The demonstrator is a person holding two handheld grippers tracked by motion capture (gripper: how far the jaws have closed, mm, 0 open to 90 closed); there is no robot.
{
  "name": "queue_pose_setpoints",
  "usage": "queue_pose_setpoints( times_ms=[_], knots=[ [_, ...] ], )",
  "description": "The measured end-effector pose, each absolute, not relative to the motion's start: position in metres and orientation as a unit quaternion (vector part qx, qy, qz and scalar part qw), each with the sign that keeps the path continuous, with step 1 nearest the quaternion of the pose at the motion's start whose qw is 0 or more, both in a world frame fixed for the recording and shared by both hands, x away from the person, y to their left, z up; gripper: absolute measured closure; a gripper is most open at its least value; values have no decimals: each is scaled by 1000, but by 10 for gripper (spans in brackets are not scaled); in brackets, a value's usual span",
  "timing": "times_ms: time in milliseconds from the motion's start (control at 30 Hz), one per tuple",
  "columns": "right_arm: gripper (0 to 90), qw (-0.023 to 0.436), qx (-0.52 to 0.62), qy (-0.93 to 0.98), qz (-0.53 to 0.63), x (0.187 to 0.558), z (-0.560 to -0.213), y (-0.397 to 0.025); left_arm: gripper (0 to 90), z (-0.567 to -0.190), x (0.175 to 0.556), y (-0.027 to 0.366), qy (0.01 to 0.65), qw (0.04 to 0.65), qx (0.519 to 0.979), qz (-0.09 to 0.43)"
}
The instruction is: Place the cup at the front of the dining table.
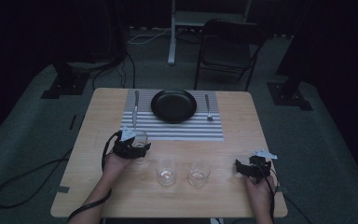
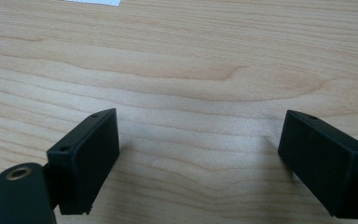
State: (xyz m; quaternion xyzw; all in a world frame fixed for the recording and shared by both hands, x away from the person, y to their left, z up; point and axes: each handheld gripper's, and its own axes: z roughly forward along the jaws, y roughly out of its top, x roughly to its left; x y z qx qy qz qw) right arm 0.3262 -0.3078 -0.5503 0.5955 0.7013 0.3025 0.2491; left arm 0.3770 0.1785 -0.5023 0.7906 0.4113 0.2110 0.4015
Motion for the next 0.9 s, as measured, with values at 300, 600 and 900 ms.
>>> queue_pose_setpoints(
  times_ms=[300, 600, 900],
  knots=[
    [118, 249, 595, 701, 302, 326, -550, -308, 201, -500, 388, 172, 417, 392, 791, 218],
    [118, 249, 595, 701, 303, 326, -550, -308, 201, -495, 402, 167, 422, 389, 788, 225],
    [119, 249, 595, 701, 303, 326, -550, -308, 201, -491, 417, 161, 429, 388, 782, 231]
  ],
)
